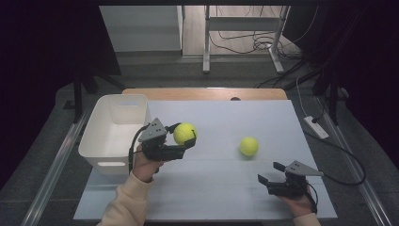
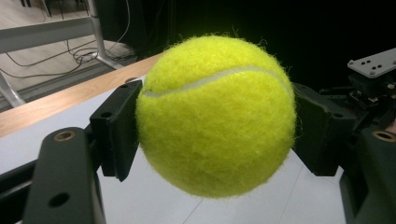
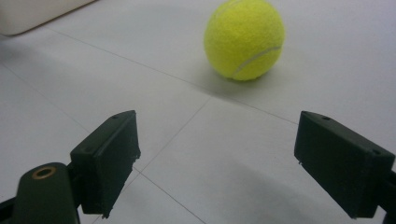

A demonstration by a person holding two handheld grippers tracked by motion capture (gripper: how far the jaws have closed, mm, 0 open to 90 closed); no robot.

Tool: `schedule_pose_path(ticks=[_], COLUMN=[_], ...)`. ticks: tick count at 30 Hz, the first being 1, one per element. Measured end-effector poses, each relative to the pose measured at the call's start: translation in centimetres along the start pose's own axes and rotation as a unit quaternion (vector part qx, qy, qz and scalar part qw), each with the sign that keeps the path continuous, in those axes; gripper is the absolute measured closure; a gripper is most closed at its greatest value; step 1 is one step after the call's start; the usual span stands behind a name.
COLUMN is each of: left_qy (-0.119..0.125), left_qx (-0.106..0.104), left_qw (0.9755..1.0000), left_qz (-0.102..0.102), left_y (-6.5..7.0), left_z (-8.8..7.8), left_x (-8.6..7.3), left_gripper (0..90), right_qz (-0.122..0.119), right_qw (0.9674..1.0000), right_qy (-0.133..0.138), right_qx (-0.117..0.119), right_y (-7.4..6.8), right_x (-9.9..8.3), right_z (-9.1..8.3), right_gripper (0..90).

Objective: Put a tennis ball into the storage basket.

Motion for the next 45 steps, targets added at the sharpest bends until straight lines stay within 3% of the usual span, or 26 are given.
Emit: schedule_pose_path(ticks=[9,22,45], left_qy=[0.016,0.019,0.026], left_qx=[0.002,0.018,0.049], left_qw=[0.9998,0.9996,0.9981], left_qz=[-0.011,-0.009,-0.029], left_y=[-0.3,-0.9,-3.5], left_z=[-0.5,-0.8,-1.8], left_x=[1.2,3.1,4.6], left_gripper=[26.4,26.4,26.4], right_qz=[0.000,0.001,0.002], right_qw=[1.0000,1.0000,0.9999], right_qy=[0.004,0.004,0.010], right_qx=[-0.001,0.001,-0.002], right_y=[0.1,0.2,0.2], right_x=[0.1,0.1,0.3], right_z=[-0.1,-0.3,-0.4], right_gripper=[14.1,14.1,14.3])
Point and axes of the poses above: each handheld gripper's, and its own axes: z roughly forward along the jaws, x roughly out of its top, y roughly to its right, the point moved 9 cm from there along z, roughly forward along the jaws, and after that the axes turned 5 degrees about x, right-handed, at the moved point
